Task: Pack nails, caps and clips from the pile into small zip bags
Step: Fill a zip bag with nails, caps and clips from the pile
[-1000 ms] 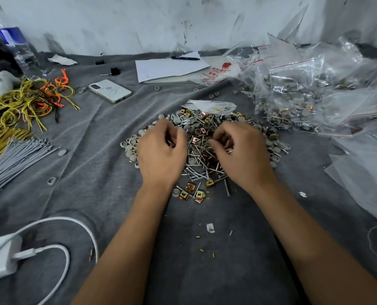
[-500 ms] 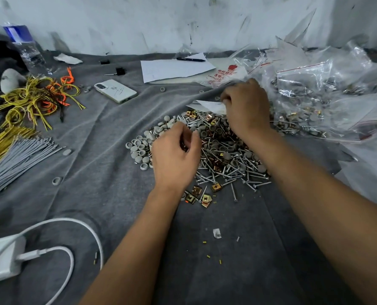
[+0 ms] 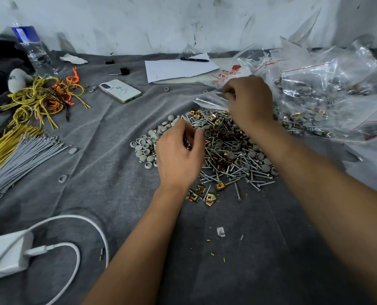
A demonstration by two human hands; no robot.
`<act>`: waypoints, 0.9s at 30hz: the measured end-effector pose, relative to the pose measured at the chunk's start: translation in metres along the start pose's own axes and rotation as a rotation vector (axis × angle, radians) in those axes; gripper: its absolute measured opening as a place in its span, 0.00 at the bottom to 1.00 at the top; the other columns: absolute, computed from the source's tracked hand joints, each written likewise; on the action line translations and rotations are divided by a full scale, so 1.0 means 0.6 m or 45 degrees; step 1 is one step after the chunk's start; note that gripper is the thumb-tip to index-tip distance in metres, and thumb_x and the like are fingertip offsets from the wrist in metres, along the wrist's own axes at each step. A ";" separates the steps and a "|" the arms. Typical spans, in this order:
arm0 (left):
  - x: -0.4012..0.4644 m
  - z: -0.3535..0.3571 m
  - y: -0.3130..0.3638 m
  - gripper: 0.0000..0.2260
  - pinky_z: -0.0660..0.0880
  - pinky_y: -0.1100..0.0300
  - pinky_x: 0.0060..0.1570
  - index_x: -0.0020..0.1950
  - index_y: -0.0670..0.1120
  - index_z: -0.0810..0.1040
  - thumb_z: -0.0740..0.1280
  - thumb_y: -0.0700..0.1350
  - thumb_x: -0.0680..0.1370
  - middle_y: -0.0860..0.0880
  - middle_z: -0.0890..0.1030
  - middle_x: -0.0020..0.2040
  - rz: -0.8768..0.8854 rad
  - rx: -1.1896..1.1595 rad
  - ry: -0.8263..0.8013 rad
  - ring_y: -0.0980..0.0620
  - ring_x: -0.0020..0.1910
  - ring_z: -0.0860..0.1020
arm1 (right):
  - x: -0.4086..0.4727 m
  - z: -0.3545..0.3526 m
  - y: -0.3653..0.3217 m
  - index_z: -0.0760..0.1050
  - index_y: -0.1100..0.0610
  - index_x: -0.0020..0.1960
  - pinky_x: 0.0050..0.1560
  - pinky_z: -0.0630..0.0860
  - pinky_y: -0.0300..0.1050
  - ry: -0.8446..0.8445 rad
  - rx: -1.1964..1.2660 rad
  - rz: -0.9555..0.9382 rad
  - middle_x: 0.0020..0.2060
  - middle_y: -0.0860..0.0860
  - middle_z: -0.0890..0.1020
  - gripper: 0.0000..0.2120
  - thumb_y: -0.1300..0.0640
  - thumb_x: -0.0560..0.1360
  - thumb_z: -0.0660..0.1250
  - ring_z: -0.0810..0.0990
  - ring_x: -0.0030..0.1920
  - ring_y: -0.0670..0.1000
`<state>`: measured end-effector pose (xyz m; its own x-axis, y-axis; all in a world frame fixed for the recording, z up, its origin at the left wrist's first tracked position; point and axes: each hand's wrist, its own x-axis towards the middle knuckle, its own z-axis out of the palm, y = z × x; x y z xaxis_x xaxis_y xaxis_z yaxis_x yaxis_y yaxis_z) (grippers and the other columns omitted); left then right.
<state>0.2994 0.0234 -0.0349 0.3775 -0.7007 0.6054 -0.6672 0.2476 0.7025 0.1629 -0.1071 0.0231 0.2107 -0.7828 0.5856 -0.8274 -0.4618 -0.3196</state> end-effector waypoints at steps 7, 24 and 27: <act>0.005 -0.018 0.015 0.16 0.68 0.56 0.55 0.54 0.43 0.75 0.66 0.56 0.81 0.48 0.75 0.50 0.176 0.052 0.162 0.48 0.51 0.73 | -0.095 -0.043 -0.088 0.83 0.56 0.46 0.38 0.82 0.42 -0.117 1.356 0.389 0.37 0.51 0.87 0.07 0.66 0.72 0.77 0.85 0.38 0.47; 0.002 -0.033 0.034 0.05 0.70 0.49 0.35 0.42 0.42 0.76 0.69 0.41 0.76 0.47 0.78 0.39 0.217 0.280 0.253 0.46 0.37 0.75 | -0.112 -0.024 -0.130 0.84 0.62 0.50 0.49 0.80 0.43 -0.418 1.637 0.561 0.43 0.56 0.85 0.06 0.67 0.77 0.68 0.83 0.45 0.49; 0.002 -0.037 0.041 0.06 0.69 0.54 0.37 0.40 0.40 0.77 0.70 0.40 0.76 0.44 0.78 0.38 0.308 0.288 0.433 0.44 0.37 0.75 | -0.098 -0.034 -0.139 0.87 0.56 0.45 0.48 0.80 0.42 -0.537 1.830 0.466 0.41 0.52 0.86 0.12 0.67 0.77 0.67 0.84 0.44 0.48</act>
<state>0.2977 0.0435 -0.0088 0.3577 -0.3724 0.8564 -0.8709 0.1980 0.4498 0.2090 -0.0142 0.0306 0.4468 -0.8819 0.1504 0.2661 -0.0295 -0.9635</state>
